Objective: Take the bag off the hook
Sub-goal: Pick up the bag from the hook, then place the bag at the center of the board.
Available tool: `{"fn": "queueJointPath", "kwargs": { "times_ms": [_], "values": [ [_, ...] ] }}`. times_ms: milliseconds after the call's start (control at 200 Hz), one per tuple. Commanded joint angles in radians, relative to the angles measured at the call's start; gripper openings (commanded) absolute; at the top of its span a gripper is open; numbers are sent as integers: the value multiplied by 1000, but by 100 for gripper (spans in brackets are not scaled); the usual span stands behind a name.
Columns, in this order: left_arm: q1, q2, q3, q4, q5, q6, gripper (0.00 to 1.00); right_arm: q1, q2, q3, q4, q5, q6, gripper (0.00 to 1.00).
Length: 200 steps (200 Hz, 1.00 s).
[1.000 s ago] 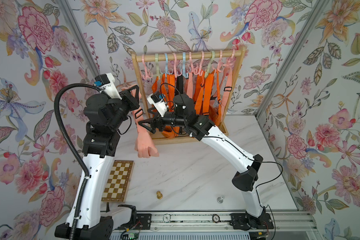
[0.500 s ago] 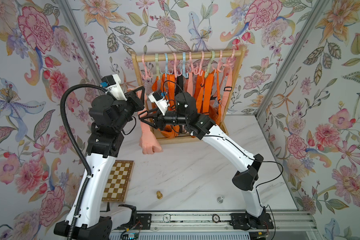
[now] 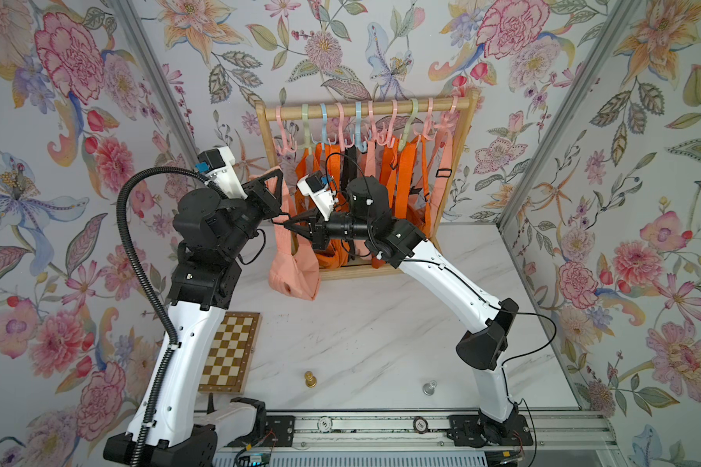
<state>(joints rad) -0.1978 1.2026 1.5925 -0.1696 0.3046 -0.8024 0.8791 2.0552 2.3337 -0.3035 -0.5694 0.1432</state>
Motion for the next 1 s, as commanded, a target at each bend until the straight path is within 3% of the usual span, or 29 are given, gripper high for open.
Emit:
{"fn": "queueJointPath", "kwargs": {
  "times_ms": [0,80,235,340,666,801,996],
  "values": [
    [-11,12,17,67,42,-15,23,-4,-63,-43,15,-17,-39,18],
    [-10,38,62,53,84,-12,23,-2,-84,-85,15,-20,-56,51],
    [-11,99,205,-28,210,31,23,-20,-140,-188,22,-10,-66,76],
    [-8,131,286,-88,295,66,23,-64,-213,-297,55,-14,-58,80],
    [-8,164,386,-172,371,90,24,-220,-494,-685,240,5,-52,84],
    [-10,212,443,-226,438,90,24,-292,-499,-695,235,9,-61,84],
    [-11,236,472,-234,499,95,27,-287,-367,-556,140,-38,-123,86]
  ]
}}
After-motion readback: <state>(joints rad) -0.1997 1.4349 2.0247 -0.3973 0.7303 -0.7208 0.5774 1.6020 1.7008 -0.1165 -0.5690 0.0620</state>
